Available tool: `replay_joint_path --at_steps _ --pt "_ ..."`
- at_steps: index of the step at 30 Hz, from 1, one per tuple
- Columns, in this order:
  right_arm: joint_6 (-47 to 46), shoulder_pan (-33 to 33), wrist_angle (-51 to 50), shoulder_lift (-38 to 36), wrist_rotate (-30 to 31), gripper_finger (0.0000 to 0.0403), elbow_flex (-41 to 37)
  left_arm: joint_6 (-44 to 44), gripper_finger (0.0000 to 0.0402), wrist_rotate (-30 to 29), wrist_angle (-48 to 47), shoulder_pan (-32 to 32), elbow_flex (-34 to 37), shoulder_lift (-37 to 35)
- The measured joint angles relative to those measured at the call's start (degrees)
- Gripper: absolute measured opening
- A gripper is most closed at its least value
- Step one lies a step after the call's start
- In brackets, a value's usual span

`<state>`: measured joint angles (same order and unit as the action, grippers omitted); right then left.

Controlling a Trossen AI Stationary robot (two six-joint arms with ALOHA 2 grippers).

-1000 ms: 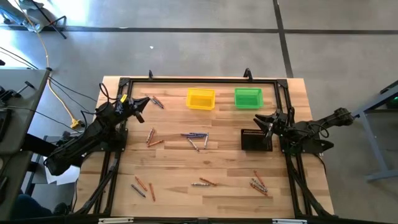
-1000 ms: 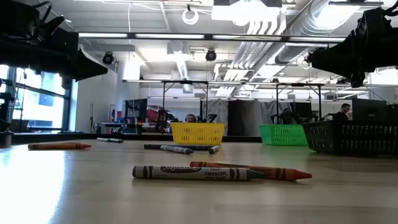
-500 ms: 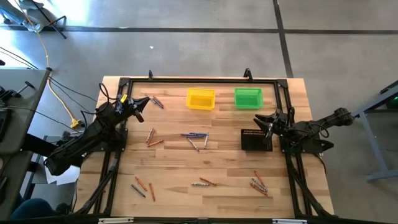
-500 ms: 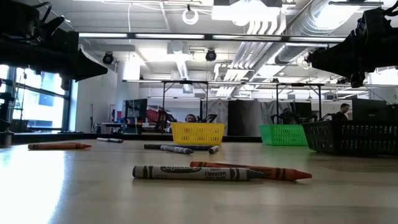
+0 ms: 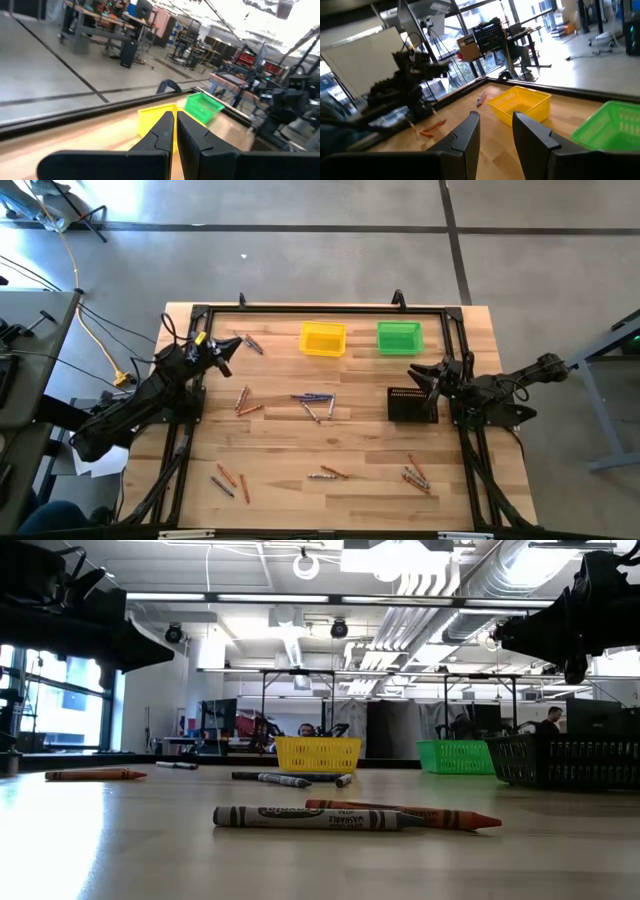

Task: Sort crayons
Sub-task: Put the orange crayon into the green bin

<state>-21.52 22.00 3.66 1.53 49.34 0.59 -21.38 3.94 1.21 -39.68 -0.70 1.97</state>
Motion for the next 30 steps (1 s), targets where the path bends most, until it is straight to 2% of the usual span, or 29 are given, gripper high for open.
replay_joint_path --at_steps 5,10,15,18,23,30 --pt "-3.5 0.0 0.0 0.0 -0.9 0.011 0.0 0.8 0.001 4.1 0.8 0.1 0.0 2.1" --pt "-1.5 0.0 0.0 0.0 -3.2 0.011 0.0 4.2 0.001 8.2 2.1 0.1 0.0 2.6" --pt "-0.6 0.0 0.0 0.1 -7.4 0.011 1.6 3.1 0.001 13.5 5.8 0.3 0.0 2.6" --pt "-0.7 0.0 0.0 1.2 -7.9 0.011 2.9 2.3 0.001 14.3 7.5 1.3 0.0 2.6" --pt "-0.7 0.0 0.0 6.6 -8.1 0.011 6.7 1.9 0.001 14.3 11.8 4.1 0.0 2.6" --pt "-0.6 0.0 -2.9 20.8 -8.3 0.011 16.8 2.0 0.001 14.2 20.3 8.4 0.0 2.6"
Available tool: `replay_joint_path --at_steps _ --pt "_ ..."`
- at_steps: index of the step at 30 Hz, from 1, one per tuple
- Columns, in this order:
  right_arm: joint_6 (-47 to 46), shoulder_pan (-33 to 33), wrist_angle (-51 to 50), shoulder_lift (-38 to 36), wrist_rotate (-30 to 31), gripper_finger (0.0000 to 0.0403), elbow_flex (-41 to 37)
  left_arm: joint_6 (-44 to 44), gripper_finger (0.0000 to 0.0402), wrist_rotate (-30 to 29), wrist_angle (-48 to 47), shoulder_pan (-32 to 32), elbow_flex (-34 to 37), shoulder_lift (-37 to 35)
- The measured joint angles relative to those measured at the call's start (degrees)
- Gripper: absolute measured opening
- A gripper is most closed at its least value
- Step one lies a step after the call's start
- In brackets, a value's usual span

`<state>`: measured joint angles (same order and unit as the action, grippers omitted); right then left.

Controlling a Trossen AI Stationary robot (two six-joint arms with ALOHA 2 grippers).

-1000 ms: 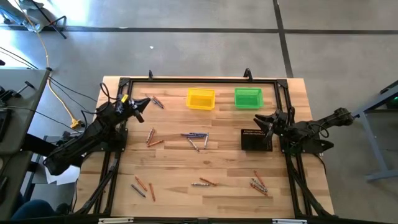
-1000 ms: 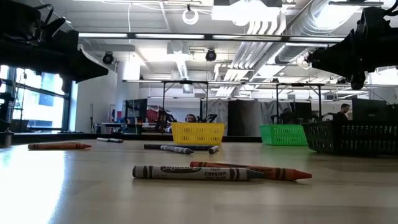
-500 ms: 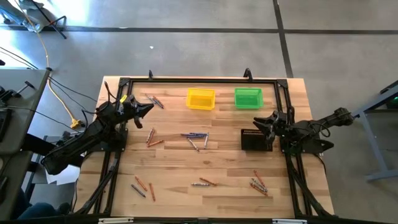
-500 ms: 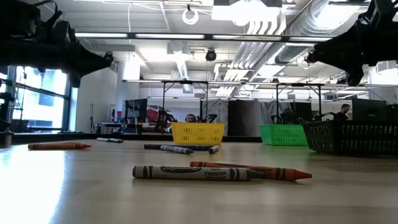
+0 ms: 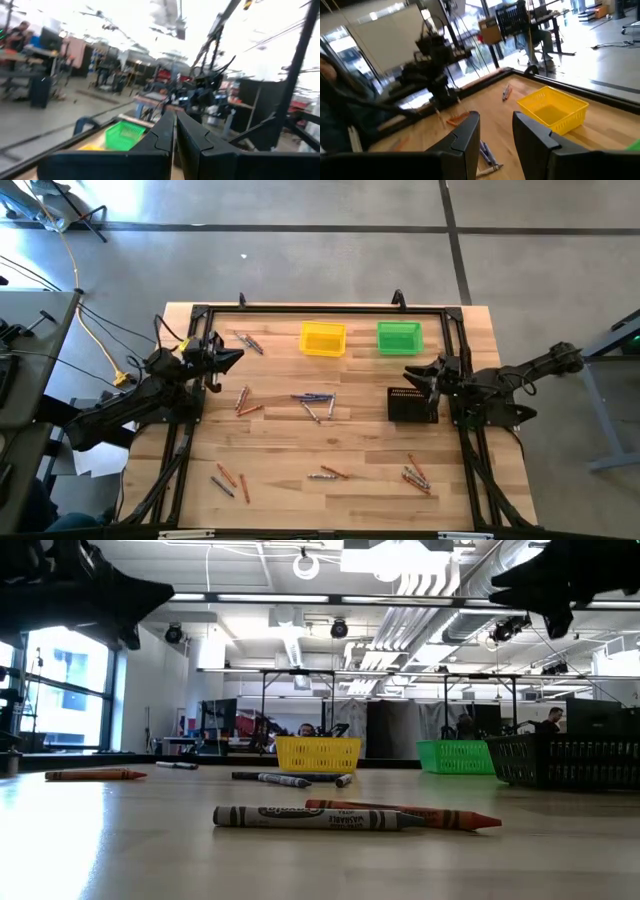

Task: Sort crayons
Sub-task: Put the orange crayon into the green bin

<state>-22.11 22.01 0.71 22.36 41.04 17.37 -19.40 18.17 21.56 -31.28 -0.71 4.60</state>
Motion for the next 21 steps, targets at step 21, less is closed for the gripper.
replay_joint_path --at_steps 21 --pt "-32.6 0.0 -61.3 45.5 -11.5 0.011 49.4 3.4 0.001 -2.3 0.2 14.8 -7.4 3.3"
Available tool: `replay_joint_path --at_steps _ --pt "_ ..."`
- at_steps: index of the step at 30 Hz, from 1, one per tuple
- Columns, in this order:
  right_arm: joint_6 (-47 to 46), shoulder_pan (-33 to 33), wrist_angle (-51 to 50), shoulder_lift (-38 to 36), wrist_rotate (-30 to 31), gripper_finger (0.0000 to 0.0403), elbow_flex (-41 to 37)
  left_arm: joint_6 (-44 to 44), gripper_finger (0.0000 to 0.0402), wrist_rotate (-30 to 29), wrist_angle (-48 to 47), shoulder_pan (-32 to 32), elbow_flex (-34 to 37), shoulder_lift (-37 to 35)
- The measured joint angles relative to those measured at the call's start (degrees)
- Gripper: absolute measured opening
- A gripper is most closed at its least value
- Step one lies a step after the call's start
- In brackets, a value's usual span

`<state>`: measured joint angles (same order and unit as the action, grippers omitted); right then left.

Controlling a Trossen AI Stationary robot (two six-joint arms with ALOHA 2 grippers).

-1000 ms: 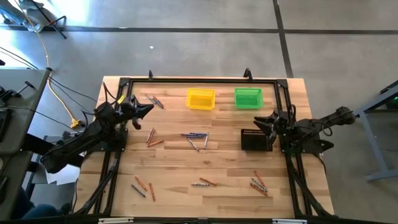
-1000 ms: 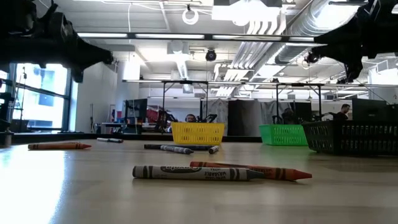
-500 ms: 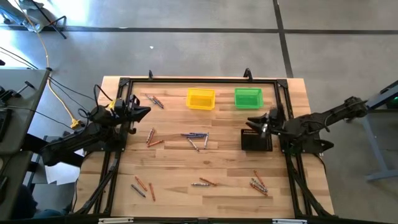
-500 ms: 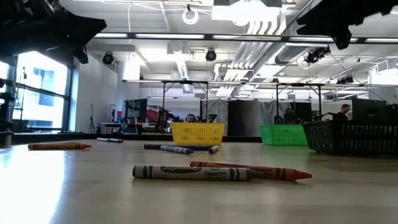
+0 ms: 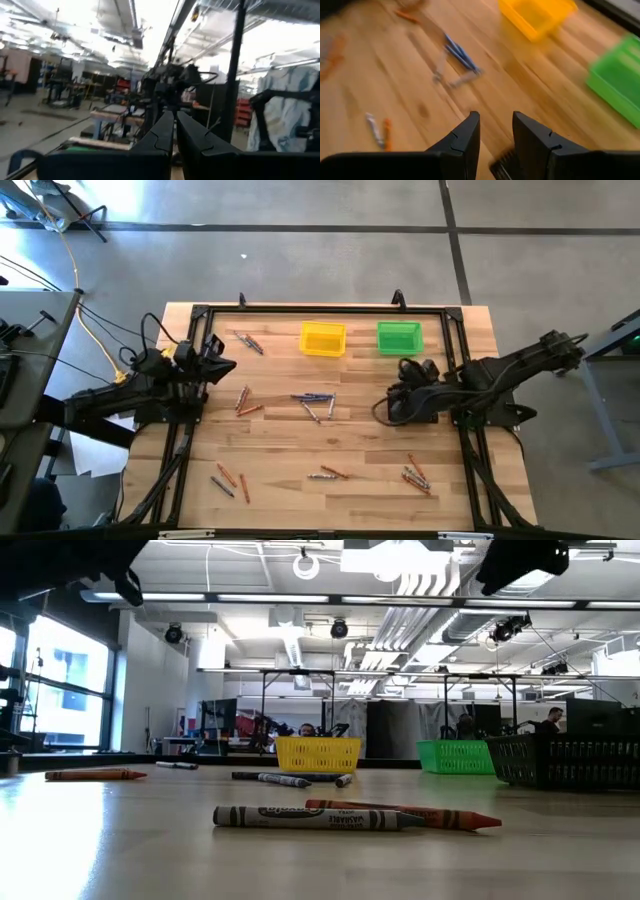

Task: Sort crayons
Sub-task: Put the orange crayon into the green bin

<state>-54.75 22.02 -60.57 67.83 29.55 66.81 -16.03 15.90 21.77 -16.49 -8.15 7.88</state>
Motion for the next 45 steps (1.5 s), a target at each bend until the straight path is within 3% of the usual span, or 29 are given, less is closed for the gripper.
replay_joint_path --at_steps 7,14,21,26,31,39,45 --pt "-12.2 0.0 -14.0 5.9 -6.8 0.011 4.1 2.5 0.001 -5.4 -4.9 3.6 -4.6 13.2" --pt "-21.7 0.8 -14.3 8.2 -17.7 0.011 1.0 2.8 0.001 -6.3 -6.3 7.7 -11.1 29.4" --pt "-30.1 3.2 -14.1 13.0 -27.0 0.011 -1.8 4.7 0.001 -6.4 -7.7 12.8 -17.0 40.5" --pt "-34.3 4.9 -13.7 17.3 -34.9 0.011 -3.7 9.1 0.001 -6.3 -7.7 16.4 -20.2 43.6" --pt "-33.4 5.9 -11.6 20.8 -37.6 0.011 -5.9 12.1 0.001 -6.6 -7.4 19.4 -21.3 43.8" --pt "-30.5 6.2 3.7 23.4 -42.3 0.011 -12.5 11.9 0.001 -15.9 -10.6 23.5 -21.3 43.6" --pt "-30.0 6.2 14.5 23.6 -43.0 0.011 -16.2 14.3 0.001 -19.4 -10.6 24.6 -21.3 43.6"
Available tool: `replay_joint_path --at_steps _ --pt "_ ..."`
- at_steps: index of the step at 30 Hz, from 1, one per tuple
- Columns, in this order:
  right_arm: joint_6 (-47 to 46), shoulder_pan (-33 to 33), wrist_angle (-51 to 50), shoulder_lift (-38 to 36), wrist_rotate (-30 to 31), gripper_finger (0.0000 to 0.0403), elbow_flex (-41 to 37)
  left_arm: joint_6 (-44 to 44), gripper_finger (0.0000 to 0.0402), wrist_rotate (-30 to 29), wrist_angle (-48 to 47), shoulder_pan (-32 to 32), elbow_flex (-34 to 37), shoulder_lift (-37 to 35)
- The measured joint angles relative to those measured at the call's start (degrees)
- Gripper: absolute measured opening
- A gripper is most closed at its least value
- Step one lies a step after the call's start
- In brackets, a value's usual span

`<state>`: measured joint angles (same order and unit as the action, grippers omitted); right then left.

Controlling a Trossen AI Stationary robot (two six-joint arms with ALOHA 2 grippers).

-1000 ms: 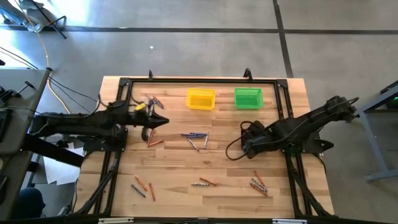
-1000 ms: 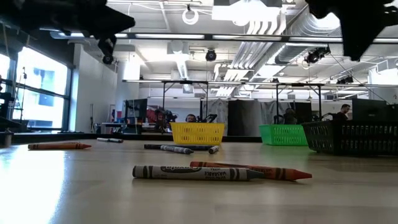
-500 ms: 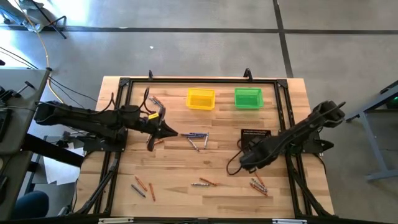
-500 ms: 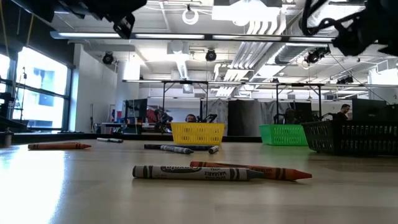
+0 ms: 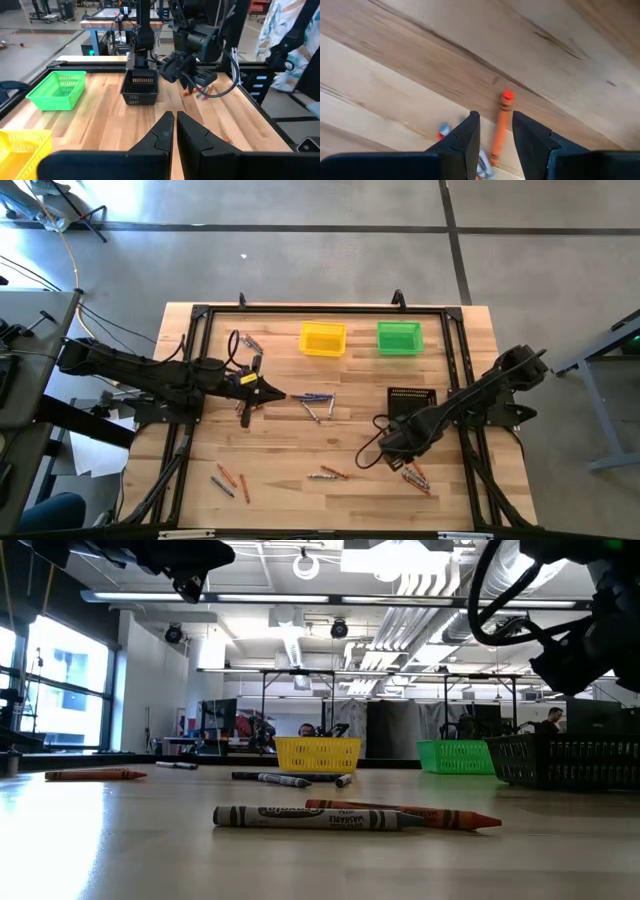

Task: Sort crayons
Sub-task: Put the orange crayon into the green bin

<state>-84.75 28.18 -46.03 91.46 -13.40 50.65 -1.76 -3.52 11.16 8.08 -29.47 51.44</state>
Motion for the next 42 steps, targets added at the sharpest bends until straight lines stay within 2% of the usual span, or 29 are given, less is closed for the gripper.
replay_joint_path --at_steps 14,19,31,38,42 --pt "-10.4 5.2 1.4 0.0 0.1 0.011 -1.0 2.0 0.001 -0.2 -0.9 0.0 0.0 0.0" --pt "-14.1 6.9 1.3 0.1 3.1 0.011 -1.0 2.0 0.001 -0.2 -0.9 0.0 0.0 0.0" --pt "-13.3 7.2 0.5 4.8 3.3 0.011 -0.7 1.9 0.001 -0.2 -1.0 0.0 0.0 0.0" --pt "-12.8 6.7 0.5 5.2 3.3 0.011 -0.7 1.9 0.001 -0.4 -1.0 -0.1 0.0 0.0" --pt "-12.7 6.3 0.6 5.2 3.3 0.0093 -0.7 2.0 0.001 -0.4 -1.0 -0.1 0.0 0.0"
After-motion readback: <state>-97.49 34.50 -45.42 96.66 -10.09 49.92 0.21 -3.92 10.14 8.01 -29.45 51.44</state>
